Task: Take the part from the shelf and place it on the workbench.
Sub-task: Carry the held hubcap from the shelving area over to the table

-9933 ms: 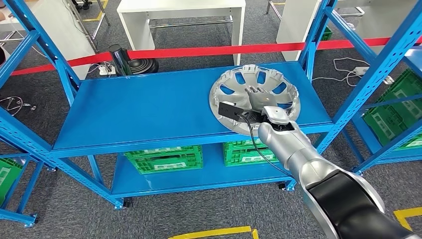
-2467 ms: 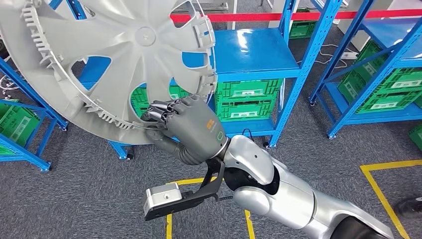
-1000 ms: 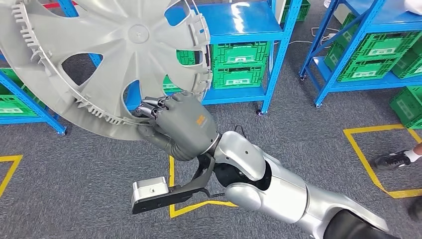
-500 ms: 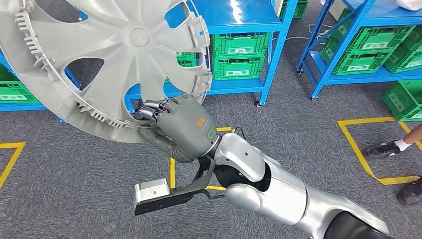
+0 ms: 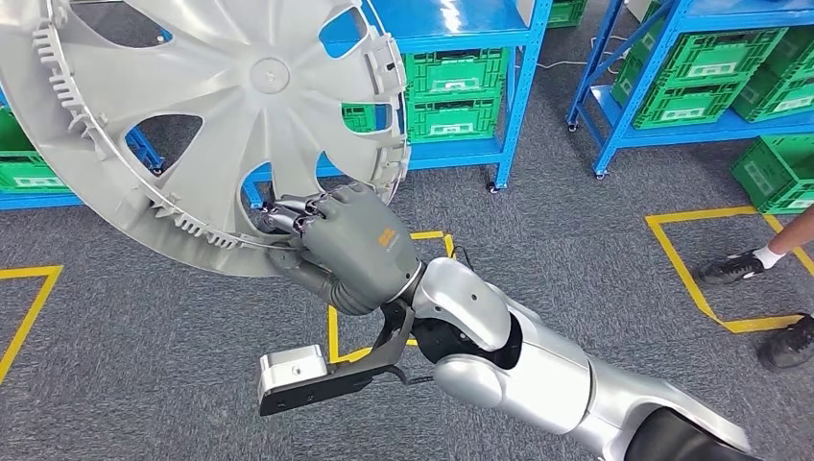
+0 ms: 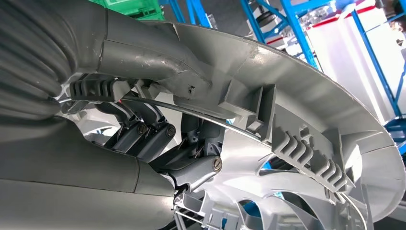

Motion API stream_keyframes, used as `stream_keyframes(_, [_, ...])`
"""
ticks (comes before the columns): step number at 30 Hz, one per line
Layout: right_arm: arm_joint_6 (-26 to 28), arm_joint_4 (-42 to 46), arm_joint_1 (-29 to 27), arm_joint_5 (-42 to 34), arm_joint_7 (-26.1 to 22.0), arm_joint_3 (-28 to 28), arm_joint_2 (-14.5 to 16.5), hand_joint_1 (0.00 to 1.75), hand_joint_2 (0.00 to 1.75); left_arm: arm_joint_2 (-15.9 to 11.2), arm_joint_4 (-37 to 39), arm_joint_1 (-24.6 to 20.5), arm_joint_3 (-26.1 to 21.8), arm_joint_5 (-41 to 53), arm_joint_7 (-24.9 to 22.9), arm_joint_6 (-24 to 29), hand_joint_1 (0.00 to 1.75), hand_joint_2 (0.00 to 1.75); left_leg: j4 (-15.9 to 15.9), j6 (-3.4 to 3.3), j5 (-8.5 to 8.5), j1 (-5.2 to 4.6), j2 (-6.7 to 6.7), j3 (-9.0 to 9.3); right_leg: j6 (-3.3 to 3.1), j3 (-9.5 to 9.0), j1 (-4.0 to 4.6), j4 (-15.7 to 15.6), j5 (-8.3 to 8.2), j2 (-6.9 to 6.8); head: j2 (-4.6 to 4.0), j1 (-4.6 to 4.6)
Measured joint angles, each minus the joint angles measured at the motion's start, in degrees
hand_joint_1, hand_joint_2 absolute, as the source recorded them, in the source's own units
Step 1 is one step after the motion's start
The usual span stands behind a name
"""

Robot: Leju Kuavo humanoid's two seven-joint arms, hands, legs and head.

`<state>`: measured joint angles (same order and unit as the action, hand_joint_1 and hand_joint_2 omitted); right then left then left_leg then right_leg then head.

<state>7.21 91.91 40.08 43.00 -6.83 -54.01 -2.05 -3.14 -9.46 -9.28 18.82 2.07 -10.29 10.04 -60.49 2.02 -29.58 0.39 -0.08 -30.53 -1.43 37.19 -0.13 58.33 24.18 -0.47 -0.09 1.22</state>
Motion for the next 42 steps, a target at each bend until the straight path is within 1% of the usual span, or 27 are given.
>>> stream_keyframes(1, [-0.02, 0.00, 0.03, -0.04, -0.01, 0.01, 0.04, 1.75, 1.75, 0.01, -0.02, -0.07, 0.00, -0.08, 0.08, -0.14, 0.00, 1.75, 2.35, -0.34, -0.66, -0.16, -0.07, 1.40, 0.32, 0.24, 0.04, 0.03, -0.35, -0.03, 0.00, 0.00])
stream_keyframes(2, [-0.03, -0.01, 0.07, -0.06, -0.02, 0.02, 0.07, 1.75, 1.75, 0.01, -0.02, -0.09, 0.00, -0.14, 0.17, -0.32, 0.00, 1.75, 3.35, -0.73, -0.99, -0.33, -0.11, 1.80, 0.65, 0.41, 0.06, -0.02, -0.70, -0.06, 0.00, -0.02])
stream_keyframes(4, [-0.06, -0.04, 0.12, 0.00, -0.14, 0.02, 0.08, 1.75, 1.75, 0.09, -0.01, -0.03, 0.00, -0.07, 0.31, -0.77, 0.00, 1.75, 3.58, -1.64, -0.39, -0.19, 0.00, 1.23, 1.29, 0.75, 0.04, 0.15, -0.89, 0.00, 0.00, -0.05])
stream_keyframes(5, [-0.07, -0.06, 0.15, 0.08, -0.20, 0.02, 0.07, 1.75, 1.75, 0.13, 0.01, -0.01, 0.00, 0.03, 0.32, -0.91, 0.00, 1.75, 3.66, -2.14, 0.05, -0.06, 0.11, 0.93, 1.60, 1.32, 0.01, 1.29, 0.09, 0.09, 0.00, -0.15])
stream_keyframes(7, [-0.07, -0.09, 0.20, 0.24, -0.29, 0.02, 0.04, 1.75, 1.75, 0.19, 0.02, -0.02, 0.00, 0.17, 0.36, -1.03, 0.00, 1.75, 3.62, -2.79, 0.92, 0.09, 0.31, 0.06, 2.15, 3.74, -0.16, 7.21, 4.22, 0.29, 0.00, -0.32])
stream_keyframes(9, [-0.07, -0.16, 0.17, 0.33, -0.33, 0.01, 0.00, 1.75, 1.75, 0.19, 0.02, 0.00, 0.00, 0.21, 0.40, -1.05, 0.00, 1.75, 3.22, -2.88, 1.54, 0.07, 0.26, -1.13, 2.53, 6.29, -0.28, 14.66, 8.09, 0.33, 0.00, -0.37])
stream_keyframes(10, [-0.07, -0.19, 0.14, 0.47, -0.34, 0.00, -0.04, 1.75, 1.75, 0.20, 0.03, 0.04, 0.00, 0.23, 0.44, -1.08, 0.00, 1.75, 2.93, -2.78, 1.77, 0.08, 0.12, -1.71, 2.62, 6.45, -0.33, 16.27, 8.67, 0.34, 0.00, -0.37])
stream_keyframes(11, [-0.06, -0.21, 0.12, 0.66, -0.35, 0.00, -0.08, 1.75, 1.75, 0.22, 0.03, 0.06, 0.00, 0.25, 0.51, -1.11, 0.00, 1.75, 2.60, -2.64, 1.94, 0.09, -0.11, -2.24, 2.64, 5.43, -0.38, 15.66, 8.28, 0.37, 0.00, -0.37])
stream_keyframes(12, [-0.05, -0.22, 0.10, 0.88, -0.38, 0.00, -0.12, 1.75, 1.75, 0.26, 0.03, 0.07, 0.00, 0.28, 0.62, -1.14, 0.00, 1.75, 2.24, -2.49, 2.07, 0.12, -0.41, -2.70, 2.57, 3.34, -0.43, 12.93, 7.13, 0.49, 0.00, -0.37])
stream_keyframes(14, [-0.01, -0.22, 0.09, 1.33, -0.47, 0.00, -0.16, 1.75, 1.75, 0.38, 0.02, -0.05, 0.00, 0.33, 0.80, -1.17, 0.00, 1.75, 1.46, -2.10, 2.25, 0.09, -0.95, -3.56, 2.20, -1.55, -0.48, 5.33, 5.19, 1.49, 0.00, -0.36])
stream_keyframes(15, [0.00, -0.21, 0.09, 1.54, -0.53, 0.00, -0.17, 1.75, 1.75, 0.42, 0.01, -0.13, 0.01, 0.36, 0.85, -1.17, 0.00, 1.75, 1.19, -1.82, 2.37, 0.05, -1.22, -3.92, 1.95, -2.97, -0.46, 2.85, 4.74, 1.87, 0.00, -0.35])
stream_keyframes(16, [-0.01, -0.21, 0.06, 1.75, -0.56, 0.01, -0.19, 1.75, 1.75, 0.44, 0.01, -0.21, 0.01, 0.40, 0.87, -1.17, 0.00, 1.75, 1.06, -1.48, 2.54, 0.05, -1.46, -4.20, 1.67, -3.53, -0.37, 1.66, 4.68, 2.11, 0.00, -0.32])
stream_keyframes(19, [-0.08, -0.20, -0.02, 2.12, -0.41, 0.02, -0.22, 1.75, 1.75, 0.40, 0.03, -0.21, 0.02, 0.57, 0.87, -1.19, 0.00, 1.75, 1.24, -0.28, 3.05, 0.24, -2.00, -4.60, 0.54, -3.36, -0.17, 1.28, 4.03, 1.17, 0.00, -0.32])
stream_keyframes(20, [-0.11, -0.20, -0.03, 2.16, -0.36, 0.02, -0.22, 1.75, 1.75, 0.39, 0.03, -0.18, 0.02, 0.62, 0.87, -1.21, 0.00, 1.75, 0.65, 0.06, 2.54, 0.26, -1.77, -4.95, 0.07, -3.37, -0.25, 1.02, 3.74, 0.77, 0.00, -0.25])
stream_keyframes(22, [-0.17, -0.20, -0.06, 2.29, -0.34, 0.02, -0.22, 1.75, 1.75, 0.42, 0.04, -0.18, 0.03, 0.72, 0.87, -1.31, 0.00, 1.75, -3.93, 0.60, -0.47, 0.37, -0.91, -6.92, -0.63, -3.22, -0.43, 0.64, 3.26, -0.11, 0.00, -0.06])
stream_keyframes(24, [-0.25, -0.20, -0.15, 2.39, -0.36, 0.02, -0.22, 1.75, 1.75, 0.47, 0.04, -0.20, 0.04, 0.80, 0.87, -1.43, 0.00, 1.75, -11.34, 1.07, -4.13, 0.49, -0.41, -9.88, -0.87, -2.80, -0.39, 0.68, 3.01, -0.93, 0.00, 0.03])
stream_keyframes(25, [-0.31, -0.20, -0.23, 2.44, -0.35, 0.02, -0.22, 1.75, 1.75, 0.46, 0.04, -0.18, 0.04, 0.83, 0.87, -1.47, 0.00, 1.75, -13.77, 1.19, -4.94, 0.50, -0.31, -10.70, -0.87, -2.58, -0.36, 0.74, 2.90, -1.35, 0.00, 0.03])
stream_keyframes(26, [-0.39, -0.20, -0.30, 2.48, -0.34, 0.02, -0.22, 1.75, 1.75, 0.45, 0.05, -0.14, 0.04, 0.84, 0.86, -1.49, 0.00, 1.75, -13.99, 1.22, -4.64, 0.50, -0.22, -10.44, -0.83, -2.40, -0.35, 0.80, 2.80, -1.76, 0.00, 0.03])
stream_keyframes(27, [-0.50, -0.20, -0.34, 2.53, -0.33, 0.02, -0.22, 1.75, 1.75, 0.43, 0.05, -0.12, 0.04, 0.84, 0.86, -1.50, 0.00, 1.75, -11.88, 1.16, -3.40, 0.50, -0.01, -8.98, -0.74, -2.28, -0.35, 0.86, 2.70, -2.18, 0.00, 0.03])
stream_keyframes(29, [-0.75, -0.20, -0.37, 2.65, -0.35, 0.02, -0.22, 1.75, 1.75, 0.38, 0.04, -0.21, 0.04, 0.83, 0.86, -1.50, 0.00, 1.75, -3.70, 0.72, -0.44, 0.27, 1.64, -4.18, -0.44, -2.18, -0.21, 0.99, 2.54, -3.04, 0.00, 0.03])
stream_keyframes(30, [-0.87, -0.20, -0.36, 2.69, -0.37, 0.03, -0.23, 1.75, 1.75, 0.36, 0.03, -0.34, 0.04, 0.81, 0.88, -1.50, 0.00, 1.75, -0.35, 0.29, 0.47, 0.07, 2.42, -2.34, -0.21, -2.14, -0.08, 1.02, 2.45, -3.45, 0.00, -0.01])
stream_keyframes(31, [-0.94, -0.19, -0.36, 2.72, -0.42, 0.03, -0.23, 1.75, 1.75, 0.36, 0.02, -0.45, 0.04, 0.77, 0.94, -1.49, 0.00, 1.75, 1.61, -0.15, 0.84, -0.14, 2.94, -1.43, 0.07, -2.09, 0.05, 1.03, 2.34, -3.87, 0.00, -0.02])
stream_keyframes(32, [-0.99, -0.19, -0.36, 2.74, -0.47, 0.03, -0.24, 1.75, 1.75, 0.34, 0.02, -0.50, 0.04, 0.73, 0.99, -1.48, 0.00, 1.75, 2.11, -0.58, 0.80, -0.35, 2.91, -1.46, 0.37, -2.04, 0.15, 1.00, 2.20, -4.27, 0.00, -0.04])
stream_keyframes(35, [-1.04, -0.18, -0.33, 2.75, -0.58, 0.03, -0.25, 1.75, 1.75, 0.28, 0.05, -0.21, 0.04, 0.66, 1.19, -1.42, 0.00, 1.75, 2.31, -1.59, 1.63, -0.19, 1.49, -1.90, 1.22, -1.93, 0.17, 0.87, 1.98, -5.24, 0.00, -0.08])
stream_keyframes(39, [-1.05, -0.17, -0.30, 2.75, -0.58, 0.04, -0.25, 1.75, 1.75, 0.31, 0.06, -0.08, 0.04, 0.64, 1.26, -1.41, 0.00, 1.75, 2.55, -1.89, 2.00, 0.03, 1.14, -1.84, 1.55, -1.82, 0.11, 1.07, 2.22, -4.96, 0.00, -0.07])
stream_keyframes(41, [-1.13, -0.18, -0.32, 2.70, -0.90, 0.03, -0.44, 1.75, 1.75, 0.35, 0.05, 0.06, 0.04, 0.42, 1.51, -1.17, 0.00, 1.75, 2.40, -2.33, 2.62, 0.05, -0.36, -2.74, 1.87, 1.70, -0.09, 9.65, 6.62, -2.27, 0.00, -0.09])
stream_keyframes(42, [-1.16, -0.18, -0.34, 2.65, -1.07, 0.01, -0.57, 1.75, 1.75, 0.37, 0.05, 0.21, 0.04, 0.28, 1.70, -1.03, 0.00, 1.75, 2.25, -2.49, 2.94, 0.03, -1.37, -3.27, 1.95, 2.97, -0.16, 13.08, 8.17, -0.99, 0.00, -0.12])
